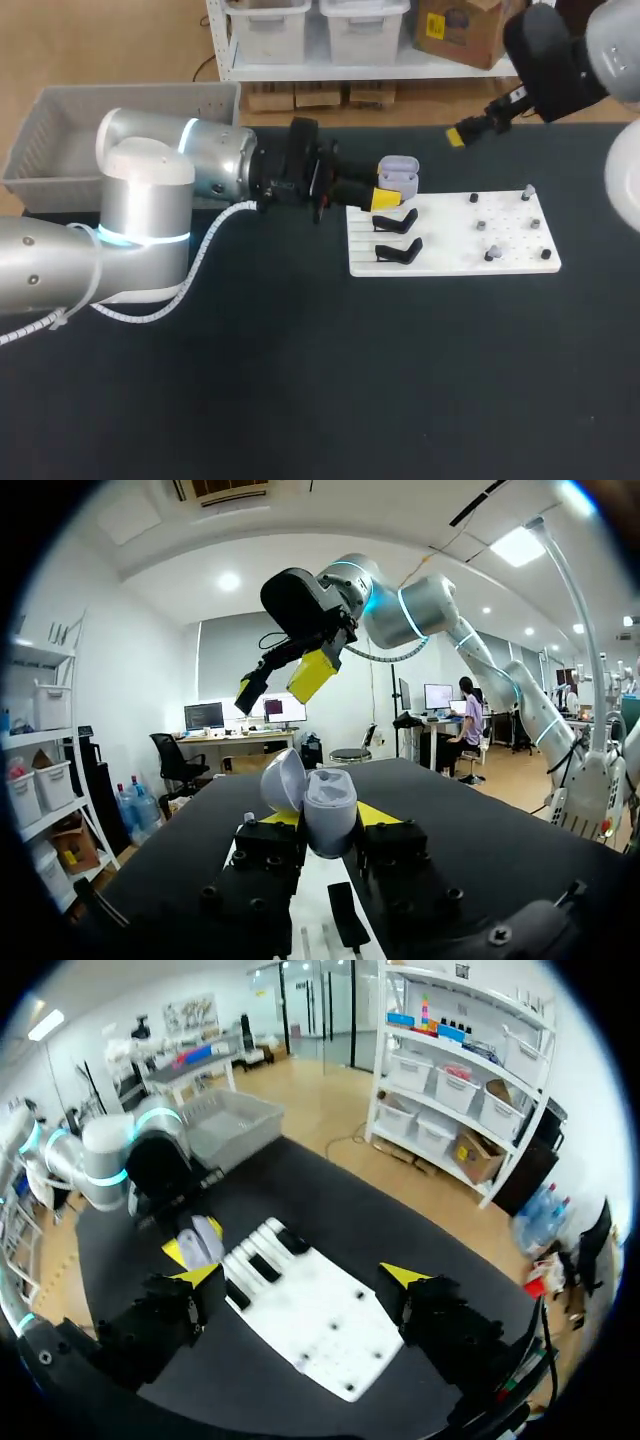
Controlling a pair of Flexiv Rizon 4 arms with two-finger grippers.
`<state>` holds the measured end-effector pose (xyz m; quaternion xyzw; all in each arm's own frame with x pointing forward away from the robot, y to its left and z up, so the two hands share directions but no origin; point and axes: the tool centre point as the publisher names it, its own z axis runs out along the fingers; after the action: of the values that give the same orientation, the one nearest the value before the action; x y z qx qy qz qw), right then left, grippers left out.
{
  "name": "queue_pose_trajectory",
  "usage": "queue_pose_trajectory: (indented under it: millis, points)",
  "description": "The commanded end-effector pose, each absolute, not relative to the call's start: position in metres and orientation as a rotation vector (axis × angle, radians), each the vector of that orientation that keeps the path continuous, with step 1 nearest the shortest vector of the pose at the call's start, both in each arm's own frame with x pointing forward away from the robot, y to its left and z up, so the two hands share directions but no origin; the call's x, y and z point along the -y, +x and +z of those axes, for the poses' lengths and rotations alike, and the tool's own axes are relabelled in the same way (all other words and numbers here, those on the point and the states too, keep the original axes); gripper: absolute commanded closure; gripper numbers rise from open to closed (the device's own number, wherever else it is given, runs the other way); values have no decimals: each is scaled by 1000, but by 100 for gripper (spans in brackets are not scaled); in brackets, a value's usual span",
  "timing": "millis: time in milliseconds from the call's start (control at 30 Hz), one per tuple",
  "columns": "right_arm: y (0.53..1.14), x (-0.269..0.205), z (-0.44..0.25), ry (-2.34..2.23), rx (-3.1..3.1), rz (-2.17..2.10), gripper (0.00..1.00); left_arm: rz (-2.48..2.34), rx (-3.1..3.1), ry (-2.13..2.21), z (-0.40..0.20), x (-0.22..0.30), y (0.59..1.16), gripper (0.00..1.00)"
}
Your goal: Pick up each earbud case from the left stands, insert the matching earbuds, close the lid, and place the case in the box.
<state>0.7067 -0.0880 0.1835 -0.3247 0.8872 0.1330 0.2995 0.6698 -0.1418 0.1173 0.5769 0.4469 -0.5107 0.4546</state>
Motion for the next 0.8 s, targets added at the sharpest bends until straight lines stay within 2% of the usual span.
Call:
queue_pose_trajectory:
  millis: [33, 800]
  points:
    - [701, 104, 187, -779, -2434, -82, 0, -1254, -1099, 1420, 115, 143, 668, 100]
    - [721, 172, 102, -672, -2767, -124, 0, -1256, -1094, 1417, 114, 143, 668, 100]
